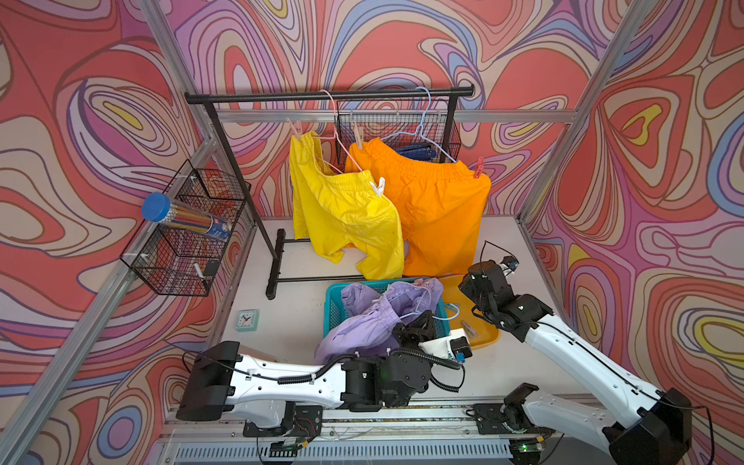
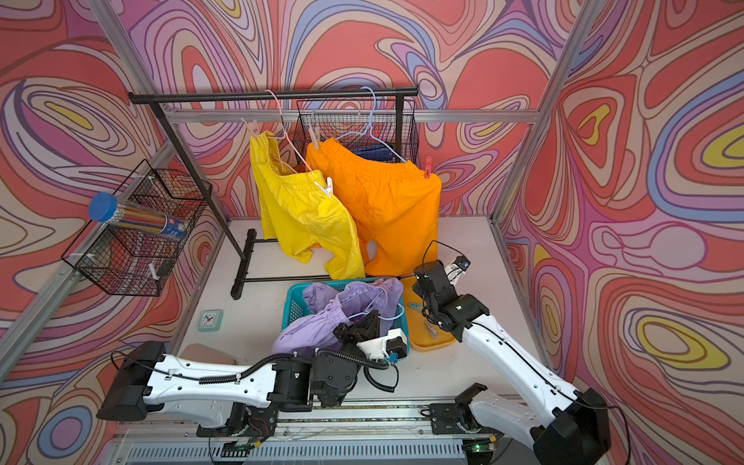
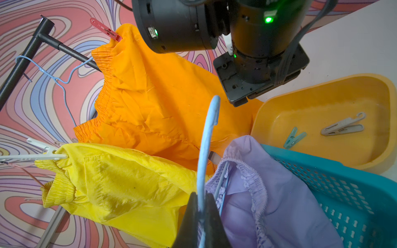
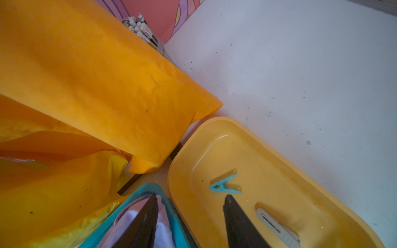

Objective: Remove the clothespins securing shorts to the hanger
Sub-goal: Place the clothespin in the storage box, then remove the shorts from the hanger.

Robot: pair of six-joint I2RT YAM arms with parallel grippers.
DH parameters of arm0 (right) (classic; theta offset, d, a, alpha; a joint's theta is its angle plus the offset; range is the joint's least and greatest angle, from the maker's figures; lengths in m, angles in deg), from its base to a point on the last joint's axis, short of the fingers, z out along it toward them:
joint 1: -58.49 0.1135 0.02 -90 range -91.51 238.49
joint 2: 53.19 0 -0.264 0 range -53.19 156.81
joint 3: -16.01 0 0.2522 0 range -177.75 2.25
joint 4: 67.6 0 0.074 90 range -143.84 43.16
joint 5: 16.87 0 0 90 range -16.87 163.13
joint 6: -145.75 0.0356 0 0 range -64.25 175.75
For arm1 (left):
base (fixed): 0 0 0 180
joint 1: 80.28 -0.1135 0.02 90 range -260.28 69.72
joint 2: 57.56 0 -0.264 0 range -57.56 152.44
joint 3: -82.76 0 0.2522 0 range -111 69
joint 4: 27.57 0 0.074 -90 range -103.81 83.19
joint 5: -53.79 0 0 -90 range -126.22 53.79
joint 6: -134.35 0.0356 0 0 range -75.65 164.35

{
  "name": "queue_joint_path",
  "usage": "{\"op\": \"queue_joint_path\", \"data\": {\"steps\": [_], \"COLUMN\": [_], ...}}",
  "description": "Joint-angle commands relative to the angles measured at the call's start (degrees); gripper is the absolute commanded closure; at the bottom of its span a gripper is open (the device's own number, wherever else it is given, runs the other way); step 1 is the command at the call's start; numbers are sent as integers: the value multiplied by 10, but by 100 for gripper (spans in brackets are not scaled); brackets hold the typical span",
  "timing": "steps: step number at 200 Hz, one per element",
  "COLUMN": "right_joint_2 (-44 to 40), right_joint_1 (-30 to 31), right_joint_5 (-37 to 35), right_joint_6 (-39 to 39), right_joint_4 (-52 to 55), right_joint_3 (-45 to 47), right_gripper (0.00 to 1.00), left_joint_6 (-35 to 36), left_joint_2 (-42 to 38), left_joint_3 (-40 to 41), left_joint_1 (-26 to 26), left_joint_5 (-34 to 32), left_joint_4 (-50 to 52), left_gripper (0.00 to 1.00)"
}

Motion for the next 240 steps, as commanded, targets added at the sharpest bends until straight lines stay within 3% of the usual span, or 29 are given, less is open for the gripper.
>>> {"op": "queue_joint_path", "data": {"steps": [1,26,59,79,121,150,205,240], "right_joint_2": [-8,-9,3,13,-4,-24,-1,19], "right_joint_1": [-2,-2,-2,-2,-3,-3,-2,-2], "right_joint_5": [38,93,166,196,273,304,355,379], "right_joint_6": [-68,-124,-198,-227,-253,-257,-264,-276], "right_joint_4": [-35,-66,-78,-68,-108,-145,-134,-117], "right_joint_3": [7,6,-9,-28,-30,-20,-51,-58], "right_gripper": [44,41,39,38,37,34,32,33], "left_joint_6": [12,-15,-181,-248,-316,-377,-432,-443], "left_joint_2": [-12,-40,-121,-176,-244,-270,-296,-273], "left_joint_3": [8,26,33,44,54,48,59,55], "left_joint_1": [3,-3,-28,-49,-77,-106,-137,-143], "left_joint_5": [-14,-19,32,64,104,179,204,196], "left_joint_4": [-49,-56,87,137,218,276,297,302], "left_gripper": [100,100,100,100,100,100,100,100]}}
